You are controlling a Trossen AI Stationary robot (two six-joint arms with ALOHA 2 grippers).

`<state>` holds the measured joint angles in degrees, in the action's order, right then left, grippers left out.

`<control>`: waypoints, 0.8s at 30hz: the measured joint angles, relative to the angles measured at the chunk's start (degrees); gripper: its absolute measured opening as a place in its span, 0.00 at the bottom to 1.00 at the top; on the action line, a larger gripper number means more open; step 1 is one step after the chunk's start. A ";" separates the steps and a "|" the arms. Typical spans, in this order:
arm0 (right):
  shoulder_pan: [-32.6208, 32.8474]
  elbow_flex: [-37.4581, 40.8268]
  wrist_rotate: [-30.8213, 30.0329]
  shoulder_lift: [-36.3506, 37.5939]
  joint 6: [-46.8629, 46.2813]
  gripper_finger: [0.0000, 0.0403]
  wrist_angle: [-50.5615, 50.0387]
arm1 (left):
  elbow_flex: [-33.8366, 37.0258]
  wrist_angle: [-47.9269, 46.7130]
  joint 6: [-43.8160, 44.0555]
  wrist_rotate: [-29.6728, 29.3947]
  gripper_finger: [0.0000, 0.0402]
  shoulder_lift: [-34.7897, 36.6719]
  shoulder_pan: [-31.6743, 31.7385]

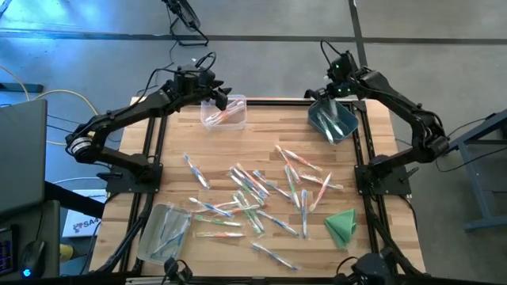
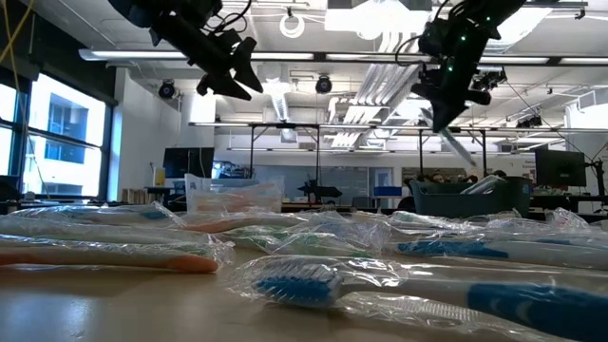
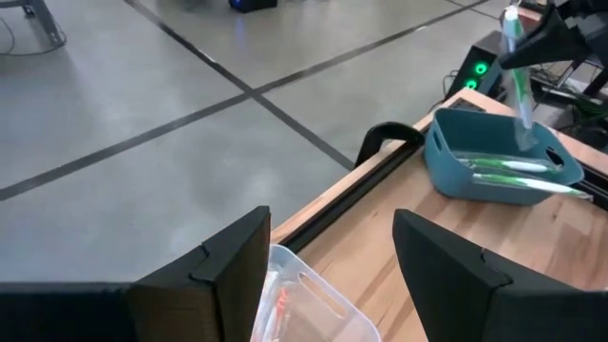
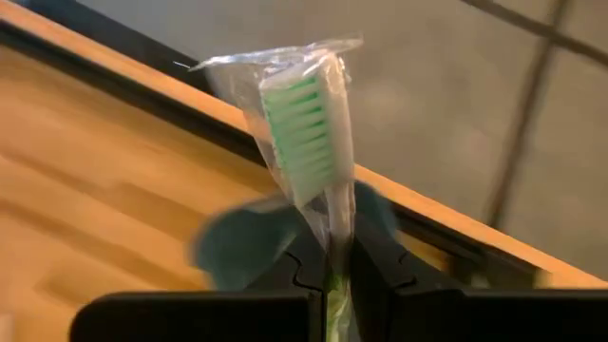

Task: Pick & Place Toothbrushes
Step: Put the green toothbrush into the blue bin

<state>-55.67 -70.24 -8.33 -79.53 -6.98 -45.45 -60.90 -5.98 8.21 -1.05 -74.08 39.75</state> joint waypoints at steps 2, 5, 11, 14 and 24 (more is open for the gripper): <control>0.01 0.00 -3.81 -0.01 0.63 0.04 -1.18 | 0.00 -0.03 0.00 -0.01 0.54 0.00 0.00; -0.03 0.00 -6.26 -0.82 0.82 0.04 -2.11 | 0.00 -0.18 0.00 -0.01 0.54 0.00 0.00; -0.36 1.22 -6.80 -4.20 -0.17 0.04 -2.48 | 0.00 -0.24 -0.11 -0.14 0.54 0.00 0.00; -0.33 4.57 -9.22 -5.14 -0.45 0.04 -0.49 | 0.00 -0.24 -0.33 -0.20 0.54 0.00 0.00; 0.70 12.04 -12.30 -5.14 -0.90 0.04 7.05 | 0.00 -0.24 -0.40 -0.18 0.54 0.00 0.00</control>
<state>-54.97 -58.20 -20.63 -84.66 -7.88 -38.40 -60.90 -6.22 7.80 -1.23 -74.08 39.75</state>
